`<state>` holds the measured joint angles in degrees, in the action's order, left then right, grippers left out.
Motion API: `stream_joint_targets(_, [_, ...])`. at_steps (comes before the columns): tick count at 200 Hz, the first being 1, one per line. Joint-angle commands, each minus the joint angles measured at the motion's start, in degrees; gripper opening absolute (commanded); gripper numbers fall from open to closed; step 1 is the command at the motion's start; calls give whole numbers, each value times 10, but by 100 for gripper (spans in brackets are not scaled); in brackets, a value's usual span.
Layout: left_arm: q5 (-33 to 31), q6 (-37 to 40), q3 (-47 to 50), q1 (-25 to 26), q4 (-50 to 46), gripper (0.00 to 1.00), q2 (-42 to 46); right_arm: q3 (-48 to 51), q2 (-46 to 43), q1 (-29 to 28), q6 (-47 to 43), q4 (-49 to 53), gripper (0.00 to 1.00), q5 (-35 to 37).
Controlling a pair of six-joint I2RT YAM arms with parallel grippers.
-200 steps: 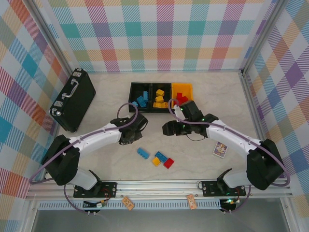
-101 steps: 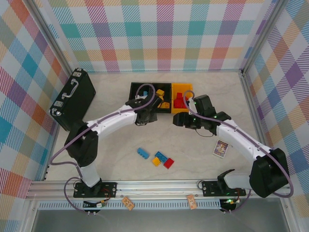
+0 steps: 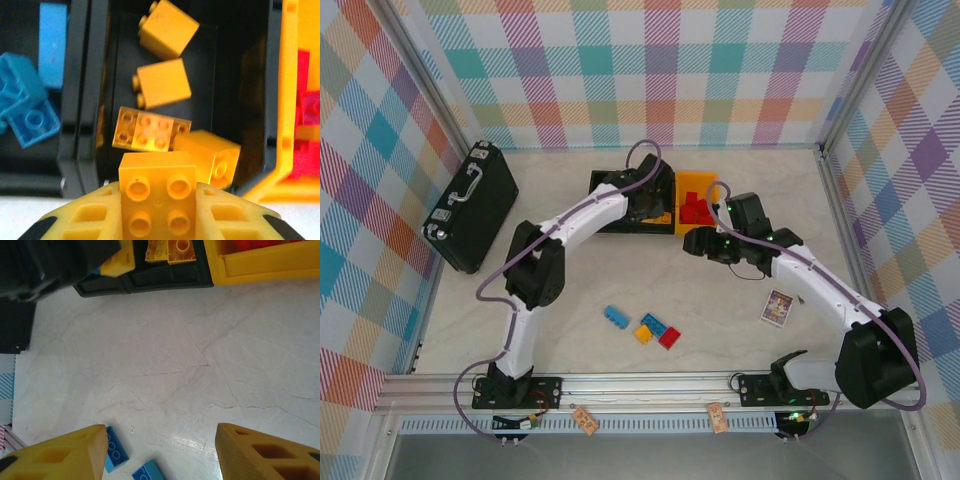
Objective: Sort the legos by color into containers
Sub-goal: Place the lego in the container.
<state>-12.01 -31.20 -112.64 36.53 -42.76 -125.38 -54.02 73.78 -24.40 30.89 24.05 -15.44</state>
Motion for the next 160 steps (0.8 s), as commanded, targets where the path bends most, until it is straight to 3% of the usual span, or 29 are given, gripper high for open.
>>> stream_joint_targets(1, [5, 35, -82, -11, -50, 22, -47, -14, 7, 3, 7, 1, 59, 3])
stream_joint_targets(60, [20, 59, -284, -26, -117, 26, -169, -7, 5, 8, 9, 3, 59, 7])
stream_joint_targets(160, [74, 53, -293, -44, -26, 27, -194, 5, -5, 12, 14, 5, 59, 11])
